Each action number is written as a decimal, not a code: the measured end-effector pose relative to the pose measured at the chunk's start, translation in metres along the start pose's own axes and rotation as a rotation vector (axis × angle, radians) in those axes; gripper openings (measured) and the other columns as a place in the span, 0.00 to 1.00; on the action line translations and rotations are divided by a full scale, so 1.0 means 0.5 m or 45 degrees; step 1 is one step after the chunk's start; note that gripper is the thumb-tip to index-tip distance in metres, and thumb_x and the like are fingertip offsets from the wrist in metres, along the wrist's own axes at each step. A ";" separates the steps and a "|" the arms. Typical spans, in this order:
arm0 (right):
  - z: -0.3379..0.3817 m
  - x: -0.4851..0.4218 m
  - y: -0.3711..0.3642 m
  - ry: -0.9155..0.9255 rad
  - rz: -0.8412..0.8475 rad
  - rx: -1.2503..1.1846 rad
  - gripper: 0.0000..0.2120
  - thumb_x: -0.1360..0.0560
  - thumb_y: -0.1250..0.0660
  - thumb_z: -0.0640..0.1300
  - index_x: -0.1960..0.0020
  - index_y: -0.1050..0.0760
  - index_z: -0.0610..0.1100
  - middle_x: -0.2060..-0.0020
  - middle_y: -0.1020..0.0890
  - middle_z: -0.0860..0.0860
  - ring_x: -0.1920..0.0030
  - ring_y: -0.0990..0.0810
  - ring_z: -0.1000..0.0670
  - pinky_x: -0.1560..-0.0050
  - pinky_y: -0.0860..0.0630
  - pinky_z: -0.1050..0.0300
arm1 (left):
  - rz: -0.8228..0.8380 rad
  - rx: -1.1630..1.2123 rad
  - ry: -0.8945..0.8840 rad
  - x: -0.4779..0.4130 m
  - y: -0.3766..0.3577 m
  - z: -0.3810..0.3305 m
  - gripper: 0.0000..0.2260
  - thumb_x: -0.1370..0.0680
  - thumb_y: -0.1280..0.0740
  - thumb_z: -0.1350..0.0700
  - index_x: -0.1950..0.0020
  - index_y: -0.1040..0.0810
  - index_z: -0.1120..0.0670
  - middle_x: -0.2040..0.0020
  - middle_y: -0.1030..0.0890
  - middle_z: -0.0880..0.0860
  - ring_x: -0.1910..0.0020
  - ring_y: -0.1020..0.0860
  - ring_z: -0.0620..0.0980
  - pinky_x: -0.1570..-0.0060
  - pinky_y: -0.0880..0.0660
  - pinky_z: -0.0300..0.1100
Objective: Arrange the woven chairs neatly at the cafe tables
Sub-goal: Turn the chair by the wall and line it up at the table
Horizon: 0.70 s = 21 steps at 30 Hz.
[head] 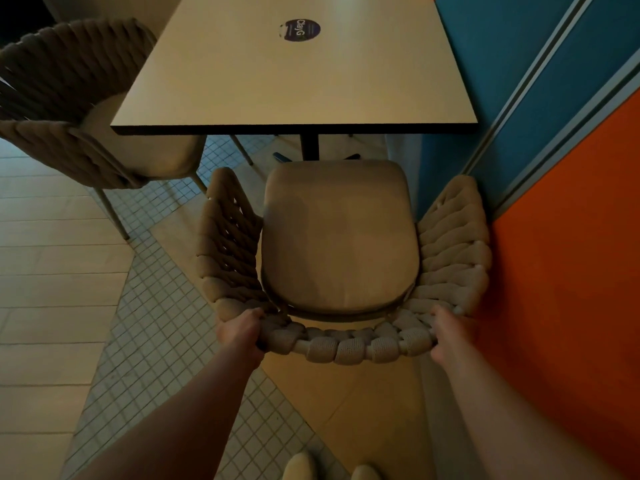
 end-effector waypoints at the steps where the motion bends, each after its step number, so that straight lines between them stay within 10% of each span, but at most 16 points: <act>1: 0.004 -0.005 -0.001 0.009 -0.014 -0.013 0.13 0.26 0.32 0.35 0.44 0.27 0.44 0.48 0.19 0.42 0.55 0.17 0.40 0.60 0.19 0.45 | 0.013 -0.005 -0.005 -0.004 -0.006 -0.005 0.31 0.28 0.27 0.65 0.27 0.31 0.51 0.38 0.22 0.61 0.46 0.19 0.65 0.66 0.17 0.55; 21: 0.105 -0.154 -0.100 0.111 0.076 -0.081 0.27 0.36 0.30 0.39 0.36 0.27 0.42 0.45 0.17 0.42 0.56 0.15 0.40 0.60 0.18 0.36 | 0.230 0.041 -0.031 -0.023 -0.135 -0.089 0.35 0.32 0.20 0.58 0.29 0.31 0.53 0.39 0.21 0.62 0.47 0.17 0.64 0.63 0.17 0.60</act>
Point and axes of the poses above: each hand's wrist, its own x-axis away from the middle knuckle, its own y-axis out of the back of the hand, z = x × y, the point moved 9 cm from there along -x, towards the middle knuckle
